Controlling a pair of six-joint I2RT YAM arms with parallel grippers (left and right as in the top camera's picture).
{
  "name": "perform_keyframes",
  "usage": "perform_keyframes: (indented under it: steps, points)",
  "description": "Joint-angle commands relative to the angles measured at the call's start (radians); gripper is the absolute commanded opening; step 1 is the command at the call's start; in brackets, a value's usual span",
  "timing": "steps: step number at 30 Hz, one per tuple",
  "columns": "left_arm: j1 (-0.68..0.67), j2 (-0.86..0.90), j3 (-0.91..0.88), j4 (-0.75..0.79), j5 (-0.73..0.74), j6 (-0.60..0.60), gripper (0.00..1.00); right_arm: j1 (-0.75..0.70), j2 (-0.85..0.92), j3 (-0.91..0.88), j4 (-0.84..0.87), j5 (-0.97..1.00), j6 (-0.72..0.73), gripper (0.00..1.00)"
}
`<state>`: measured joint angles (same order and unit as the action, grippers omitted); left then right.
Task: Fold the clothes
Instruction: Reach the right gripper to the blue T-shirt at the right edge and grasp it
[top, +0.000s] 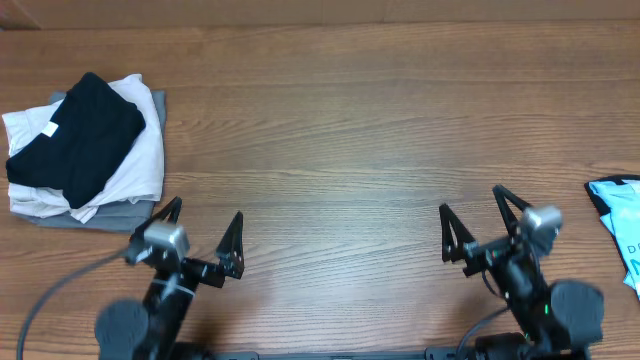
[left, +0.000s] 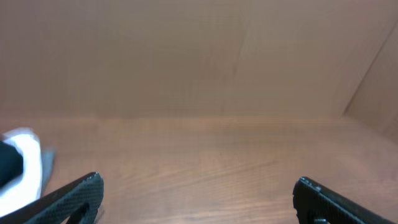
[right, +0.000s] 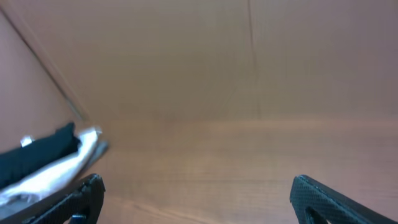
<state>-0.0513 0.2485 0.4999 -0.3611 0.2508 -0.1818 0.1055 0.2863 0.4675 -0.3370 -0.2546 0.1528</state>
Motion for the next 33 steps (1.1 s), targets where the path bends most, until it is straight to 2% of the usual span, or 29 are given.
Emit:
perform_keyframes:
  steps: [1,5,8,13,17,21,27,33]
  points:
    - [0.006,0.178,0.146,-0.069,0.003,-0.006,1.0,-0.003,0.194,0.134,-0.072,0.006,0.027,1.0]
    - [0.006,0.414,0.362,-0.172,0.013,-0.037,1.0,-0.004,0.467,0.333,-0.245,0.026,0.027,1.0]
    - [0.006,0.589,0.554,-0.307,0.044,-0.039,1.0,-0.026,0.679,0.508,-0.408,0.071,0.027,1.0]
    - [0.006,0.833,0.837,-0.589,0.057,-0.023,1.0,-0.147,0.98,0.774,-0.593,0.066,0.026,1.0]
    - [0.006,0.975,0.962,-0.761,0.057,-0.023,1.0,-0.246,1.124,0.904,-0.686,0.043,0.026,1.0]
    - [0.006,1.048,0.973,-0.835,0.053,0.045,1.0,-0.352,1.188,0.922,-0.672,0.052,0.078,1.0]
    - [0.005,1.107,0.973,-0.885,0.061,0.047,1.0,-0.593,1.273,0.922,-0.551,0.055,0.254,1.0]
    - [0.005,1.112,0.973,-0.891,0.056,0.047,1.0,-0.764,1.379,0.922,-0.447,0.121,0.298,0.98]
